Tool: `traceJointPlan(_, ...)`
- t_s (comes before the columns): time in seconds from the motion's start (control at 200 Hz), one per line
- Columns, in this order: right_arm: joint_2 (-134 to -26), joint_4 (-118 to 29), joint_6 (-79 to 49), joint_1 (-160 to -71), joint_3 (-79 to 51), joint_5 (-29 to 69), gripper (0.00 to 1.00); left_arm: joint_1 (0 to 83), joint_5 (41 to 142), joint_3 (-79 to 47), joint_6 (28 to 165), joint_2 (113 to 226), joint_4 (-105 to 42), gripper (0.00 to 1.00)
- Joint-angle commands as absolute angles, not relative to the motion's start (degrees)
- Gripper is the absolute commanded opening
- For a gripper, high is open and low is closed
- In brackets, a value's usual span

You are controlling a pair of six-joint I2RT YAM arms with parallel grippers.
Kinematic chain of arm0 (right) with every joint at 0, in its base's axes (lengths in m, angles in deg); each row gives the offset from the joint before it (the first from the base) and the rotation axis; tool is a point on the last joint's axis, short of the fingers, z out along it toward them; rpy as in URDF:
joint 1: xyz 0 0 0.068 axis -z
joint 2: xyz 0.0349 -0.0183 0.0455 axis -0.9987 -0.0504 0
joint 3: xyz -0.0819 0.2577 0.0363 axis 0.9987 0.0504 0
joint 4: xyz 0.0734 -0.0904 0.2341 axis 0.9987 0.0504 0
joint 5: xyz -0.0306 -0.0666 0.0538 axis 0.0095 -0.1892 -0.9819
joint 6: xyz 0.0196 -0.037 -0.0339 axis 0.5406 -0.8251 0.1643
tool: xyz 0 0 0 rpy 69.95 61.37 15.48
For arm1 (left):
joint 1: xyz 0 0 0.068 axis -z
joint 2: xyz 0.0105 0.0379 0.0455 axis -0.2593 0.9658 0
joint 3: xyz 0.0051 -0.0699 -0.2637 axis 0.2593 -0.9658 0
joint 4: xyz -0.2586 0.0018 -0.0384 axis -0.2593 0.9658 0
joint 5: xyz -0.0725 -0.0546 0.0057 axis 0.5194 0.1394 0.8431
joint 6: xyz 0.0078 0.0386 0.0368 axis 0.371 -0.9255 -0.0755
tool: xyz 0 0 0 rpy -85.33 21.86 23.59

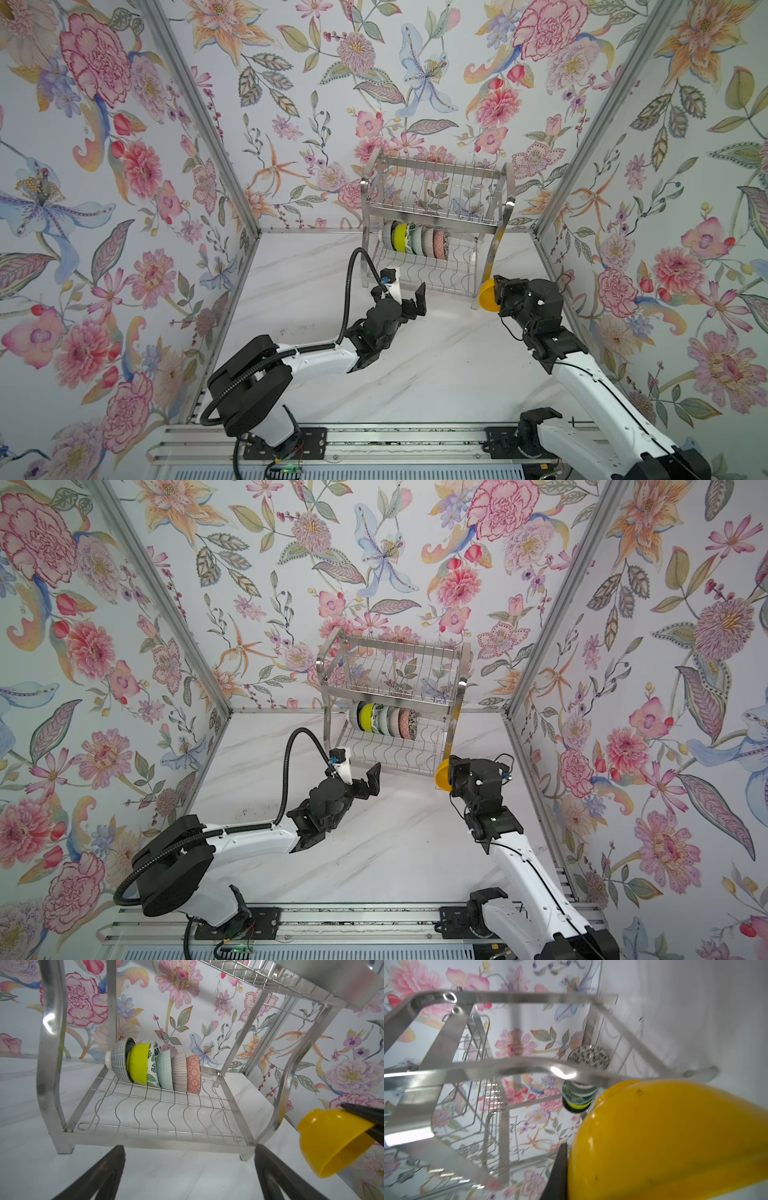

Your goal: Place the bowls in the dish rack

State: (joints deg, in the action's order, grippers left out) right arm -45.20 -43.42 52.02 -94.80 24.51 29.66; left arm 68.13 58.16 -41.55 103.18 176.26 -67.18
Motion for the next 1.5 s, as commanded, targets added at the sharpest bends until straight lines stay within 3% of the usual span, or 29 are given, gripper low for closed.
traceJointPlan(0.0, -42.94, -34.45, 35.4, -87.63, 22.9, 21.71, 0.0, 67.98, 59.44, -38.05, 105.23, 178.24, -67.74, 0.99)
traceJointPlan(0.235, -54.9, -40.32, 23.57, -72.52, 17.71, 6.59, 0.0, 66.74, 65.51, -32.08, 110.29, 185.2, -68.33, 0.99)
traceJointPlan(0.59, -78.62, -58.96, 9.13, -67.26, 3.31, -11.2, 0.0, 64.47, 71.11, -24.55, 115.58, 191.37, -64.38, 0.99)
traceJointPlan(0.851, -92.92, -60.05, 5.21, -67.56, -10.2, -27.61, 0.0, 60.88, 77.66, -16.12, 121.8, 198.68, -58.03, 0.99)
traceJointPlan(1.096, -103.26, -74.04, 15.96, -70.15, -18.33, -39.47, 0.0, 60.2, 81.35, -6.87, 124.5, 205.08, -52.93, 0.99)
traceJointPlan(1.496, -116.69, -107.35, 44.65, -73.7, -25.28, -45.99, 0.0, 59.0, 81.69, -4.25, 123.55, 206.62, -49.4, 0.99)
